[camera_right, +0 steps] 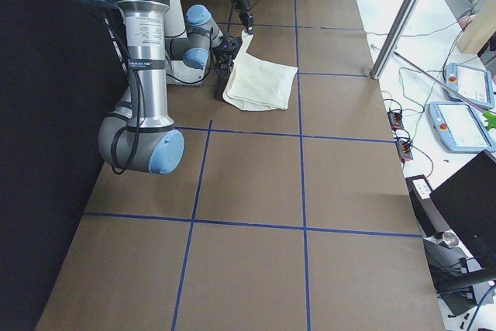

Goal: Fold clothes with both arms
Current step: 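Lift the near edge with both grippers and fold it toward the far edge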

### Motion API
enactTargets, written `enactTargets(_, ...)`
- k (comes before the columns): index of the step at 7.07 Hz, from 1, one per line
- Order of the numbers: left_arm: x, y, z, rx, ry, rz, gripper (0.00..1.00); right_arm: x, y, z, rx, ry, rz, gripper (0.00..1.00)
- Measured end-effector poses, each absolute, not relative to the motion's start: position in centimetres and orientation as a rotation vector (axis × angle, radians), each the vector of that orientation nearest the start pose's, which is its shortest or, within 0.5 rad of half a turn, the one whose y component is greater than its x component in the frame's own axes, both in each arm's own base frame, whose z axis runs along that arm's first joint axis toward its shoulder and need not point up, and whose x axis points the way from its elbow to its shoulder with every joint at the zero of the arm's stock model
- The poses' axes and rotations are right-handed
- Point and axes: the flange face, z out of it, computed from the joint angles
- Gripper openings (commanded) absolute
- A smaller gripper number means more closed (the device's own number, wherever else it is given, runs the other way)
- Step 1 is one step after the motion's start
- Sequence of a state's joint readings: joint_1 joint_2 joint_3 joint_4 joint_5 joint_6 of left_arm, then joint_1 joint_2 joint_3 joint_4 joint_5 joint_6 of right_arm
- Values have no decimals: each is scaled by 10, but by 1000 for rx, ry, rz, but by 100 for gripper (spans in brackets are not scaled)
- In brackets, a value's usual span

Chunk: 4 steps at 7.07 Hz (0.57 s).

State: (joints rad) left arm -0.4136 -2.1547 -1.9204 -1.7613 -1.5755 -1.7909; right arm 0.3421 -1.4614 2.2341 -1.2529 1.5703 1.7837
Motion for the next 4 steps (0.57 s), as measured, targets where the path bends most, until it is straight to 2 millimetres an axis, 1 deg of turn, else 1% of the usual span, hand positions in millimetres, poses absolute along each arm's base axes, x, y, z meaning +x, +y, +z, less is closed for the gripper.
enactTargets(1, 515, -387, 156, 138, 1120, -557, 0, -397, -305, 276, 77, -1081, 504, 0)
enactTargets(2, 535, -408, 156, 164, 1108, -554, 0, -403, -334, 284, 74, -1059, 513, 0)
enactTargets(3, 556, -426, 153, 190, 1092, -555, 0, -407, -362, 292, 71, -1033, 514, 0)
enactTargets(4, 575, -441, 154, 216, 1078, -548, 0, -411, -384, 303, 76, -1005, 507, 0)
